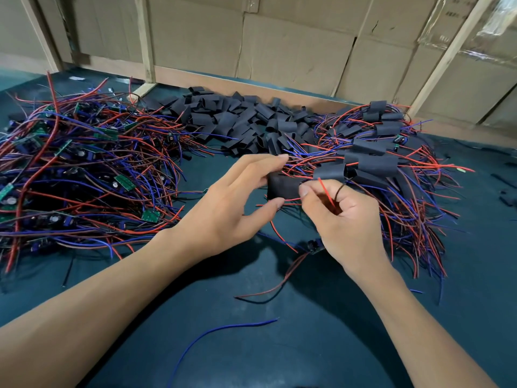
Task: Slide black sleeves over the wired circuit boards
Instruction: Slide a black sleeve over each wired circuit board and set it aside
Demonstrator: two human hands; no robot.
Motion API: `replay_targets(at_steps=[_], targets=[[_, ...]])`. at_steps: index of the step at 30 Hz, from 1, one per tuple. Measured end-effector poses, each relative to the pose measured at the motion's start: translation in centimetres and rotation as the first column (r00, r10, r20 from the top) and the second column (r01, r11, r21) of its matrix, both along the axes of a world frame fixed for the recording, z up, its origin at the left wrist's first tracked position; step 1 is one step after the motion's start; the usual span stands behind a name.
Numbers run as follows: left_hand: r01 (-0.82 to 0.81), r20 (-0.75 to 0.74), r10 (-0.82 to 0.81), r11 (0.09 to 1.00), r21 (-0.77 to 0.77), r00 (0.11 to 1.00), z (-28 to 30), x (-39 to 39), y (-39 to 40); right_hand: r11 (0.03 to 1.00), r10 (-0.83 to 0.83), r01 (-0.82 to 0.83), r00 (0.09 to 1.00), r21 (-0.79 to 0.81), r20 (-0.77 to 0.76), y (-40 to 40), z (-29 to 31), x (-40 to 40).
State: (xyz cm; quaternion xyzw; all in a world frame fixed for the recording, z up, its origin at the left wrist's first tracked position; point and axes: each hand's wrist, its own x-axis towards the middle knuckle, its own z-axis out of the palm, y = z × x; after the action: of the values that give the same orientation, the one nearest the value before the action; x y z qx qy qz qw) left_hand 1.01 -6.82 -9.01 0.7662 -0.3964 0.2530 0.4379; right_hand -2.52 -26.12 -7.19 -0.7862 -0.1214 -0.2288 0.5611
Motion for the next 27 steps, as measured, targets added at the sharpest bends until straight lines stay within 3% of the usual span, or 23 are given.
replay_targets(at_steps=[4,7,10,13,16,19,27], targets=[[-0.124,-0.073,0.118,0.99,-0.073,0.99,0.5,-0.3,-0.5,0.997,-0.055,0.057,0.997,-0.047,0.051,-0.4,-0.4,0.3],[-0.199,-0.286,0.155,0.971,-0.132,0.946,0.7,-0.9,-0.9,0.969,-0.083,0.129,0.973,-0.211,0.215,-0.3,-0.4,0.2],[-0.177,-0.53,0.044,0.963,-0.203,0.847,1.0,-1.5,-1.4,0.922,-0.054,0.185,0.931,-0.341,0.361,-0.4,-0.4,0.2],[-0.146,-0.611,-0.083,0.938,-0.316,0.788,1.4,-1.7,-1.7,0.882,-0.032,0.224,0.907,-0.414,0.421,-0.7,-0.2,0.2],[-0.133,-0.643,-0.173,0.907,-0.4,0.746,1.5,-1.7,-1.8,0.85,-0.014,0.261,0.879,-0.458,0.476,-0.8,-0.2,0.2],[-0.131,-0.641,-0.159,0.916,-0.38,0.751,1.2,-1.6,-1.9,0.837,-0.002,0.295,0.843,-0.46,0.537,-0.7,-0.5,0.4],[-0.21,-0.436,0.078,0.941,-0.264,0.897,1.0,-2.4,-2.3,0.843,-0.1,0.388,0.794,-0.373,0.6,0.1,-0.7,0.4]])
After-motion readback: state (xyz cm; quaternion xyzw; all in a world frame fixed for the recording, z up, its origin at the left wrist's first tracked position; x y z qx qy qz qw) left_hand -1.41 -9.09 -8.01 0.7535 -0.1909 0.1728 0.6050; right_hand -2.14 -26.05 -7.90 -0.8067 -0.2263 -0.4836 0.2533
